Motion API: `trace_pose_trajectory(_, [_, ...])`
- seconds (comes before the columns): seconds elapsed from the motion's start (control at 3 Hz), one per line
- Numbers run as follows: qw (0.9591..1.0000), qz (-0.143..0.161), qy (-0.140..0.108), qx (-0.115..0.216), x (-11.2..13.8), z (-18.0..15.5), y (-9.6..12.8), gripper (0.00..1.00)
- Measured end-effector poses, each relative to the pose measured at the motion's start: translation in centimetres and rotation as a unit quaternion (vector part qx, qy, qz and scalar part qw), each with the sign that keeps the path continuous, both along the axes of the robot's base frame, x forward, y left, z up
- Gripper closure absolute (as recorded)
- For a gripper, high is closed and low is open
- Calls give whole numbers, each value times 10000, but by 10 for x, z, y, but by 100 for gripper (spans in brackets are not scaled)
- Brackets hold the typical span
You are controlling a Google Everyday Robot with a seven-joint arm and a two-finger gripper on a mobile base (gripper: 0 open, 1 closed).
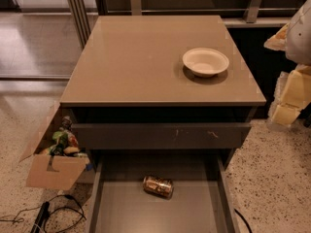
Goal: Pick orange can from middle drawer and place on counter
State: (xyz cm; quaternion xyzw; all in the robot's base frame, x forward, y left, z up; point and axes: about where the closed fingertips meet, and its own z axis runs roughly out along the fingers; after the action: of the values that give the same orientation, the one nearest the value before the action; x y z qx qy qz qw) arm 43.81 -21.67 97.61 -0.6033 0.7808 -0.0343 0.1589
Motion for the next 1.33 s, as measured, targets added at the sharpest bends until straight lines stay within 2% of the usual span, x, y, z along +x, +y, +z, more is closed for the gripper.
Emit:
trace_pose_trajectory(0.67, [9999,56,36,93,-3,-6,1,0])
trace_pose_trajectory(1.0, [9985,185,81,509,-10,-29,4,0])
trace_pose_trajectory(1.33, [9937,295,-37,1077,-21,-57,14,0])
